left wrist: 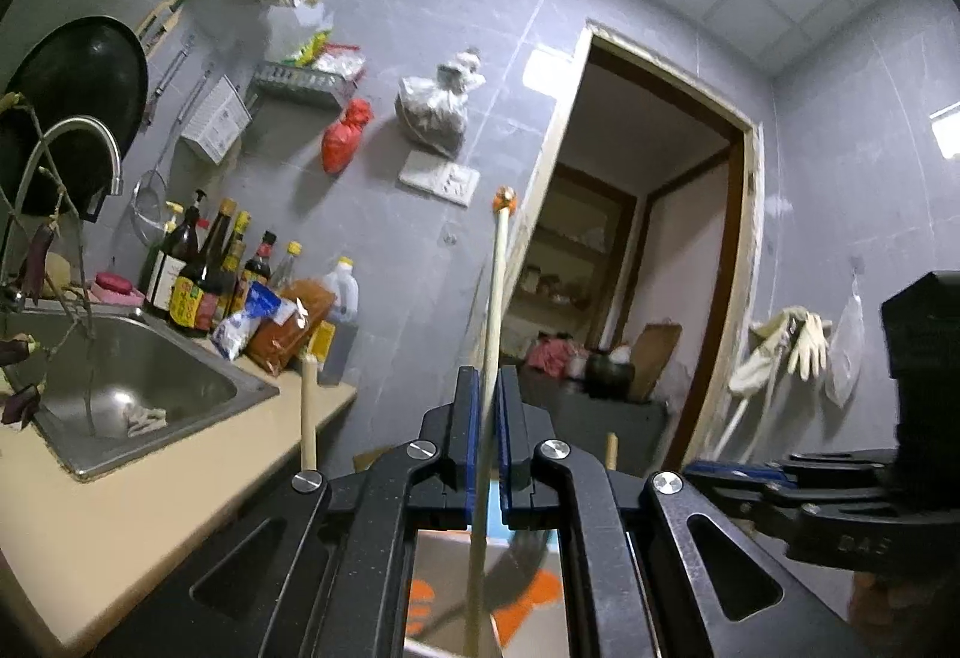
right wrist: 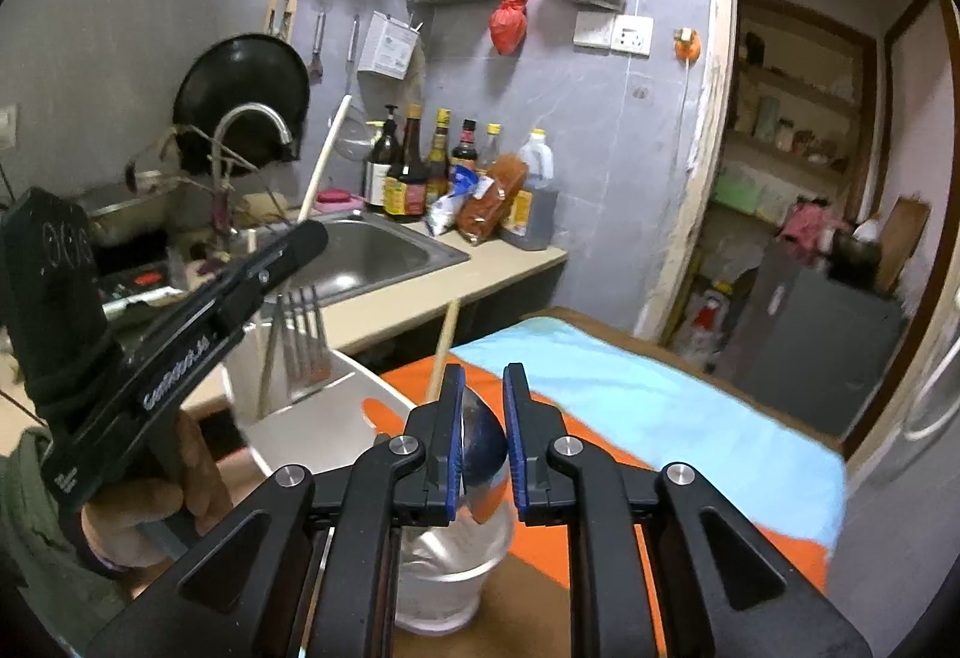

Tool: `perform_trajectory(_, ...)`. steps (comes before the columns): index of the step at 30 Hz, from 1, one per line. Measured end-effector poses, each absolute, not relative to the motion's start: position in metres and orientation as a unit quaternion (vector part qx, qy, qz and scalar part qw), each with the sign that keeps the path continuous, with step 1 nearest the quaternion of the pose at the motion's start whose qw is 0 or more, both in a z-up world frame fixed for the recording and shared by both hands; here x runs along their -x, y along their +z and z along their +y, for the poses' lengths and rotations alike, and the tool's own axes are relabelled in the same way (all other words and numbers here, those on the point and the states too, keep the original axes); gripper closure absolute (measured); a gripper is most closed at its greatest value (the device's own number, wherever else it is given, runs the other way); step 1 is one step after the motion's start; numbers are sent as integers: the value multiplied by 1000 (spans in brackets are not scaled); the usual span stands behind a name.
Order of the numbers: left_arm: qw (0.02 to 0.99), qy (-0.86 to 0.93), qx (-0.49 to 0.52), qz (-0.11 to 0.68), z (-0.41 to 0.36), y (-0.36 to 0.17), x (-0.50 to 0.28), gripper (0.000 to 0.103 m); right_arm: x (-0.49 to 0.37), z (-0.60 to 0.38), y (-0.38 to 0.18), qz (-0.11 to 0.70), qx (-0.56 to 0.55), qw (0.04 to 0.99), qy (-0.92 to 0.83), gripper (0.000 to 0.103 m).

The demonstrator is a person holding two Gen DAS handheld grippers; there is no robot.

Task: Organize utensils
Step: 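Open both grippers to drop the chopstick and spoon into the caddy, then move both tools back above the remaining utensils on the cloth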

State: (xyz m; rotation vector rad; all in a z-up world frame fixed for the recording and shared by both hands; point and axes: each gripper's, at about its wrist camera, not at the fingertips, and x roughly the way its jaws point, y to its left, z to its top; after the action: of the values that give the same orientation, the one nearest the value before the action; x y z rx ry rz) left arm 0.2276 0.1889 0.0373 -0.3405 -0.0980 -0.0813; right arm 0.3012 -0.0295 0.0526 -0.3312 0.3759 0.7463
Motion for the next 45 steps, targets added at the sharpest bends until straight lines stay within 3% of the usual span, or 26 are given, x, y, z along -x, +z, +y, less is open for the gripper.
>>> perform_trajectory(5, 984, -53, 172, -2, 186, 30, -221, 95, -303, -37, 47, 189, 117, 899, 378, 87)
perform_trajectory(7, 982, -56, 183, 4, 188, 27, -216, 81, -302, -41, 47, 188, 104, 899, 382, 79)
perform_trajectory(11, 977, -60, 206, 11, 191, 29, -204, 69, -298, -50, 50, 178, 81, 902, 386, 75)
perform_trajectory(13, 976, -62, 206, 19, 189, 32, -199, 60, -294, -58, 53, 167, 70, 906, 383, 67)
perform_trajectory(15, 977, -65, 200, 35, 184, 36, -195, 52, -290, -68, 56, 154, 56, 912, 375, 52)
perform_trajectory(19, 979, -65, 182, 71, 169, 44, -191, 37, -281, -91, 62, 131, 38, 926, 352, 45)
perform_trajectory(21, 980, -64, 169, 84, 160, 46, -191, 29, -275, -104, 65, 118, 30, 933, 338, 31)
perform_trajectory(25, 983, -59, 141, 100, 136, 53, -185, 16, -263, -128, 68, 92, 20, 946, 310, 20)
perform_trajectory(27, 985, -57, 126, 101, 124, 56, -181, 14, -257, -141, 69, 81, 13, 952, 294, 9)
perform_trajectory(30, 989, -50, 103, 97, 106, 60, -176, 9, -246, -157, 68, 66, 13, 961, 270, 1)
perform_trajectory(45, 993, -65, 53, 83, 25, 51, -162, 8, -199, -235, 57, 11, 28, 990, 141, 0)
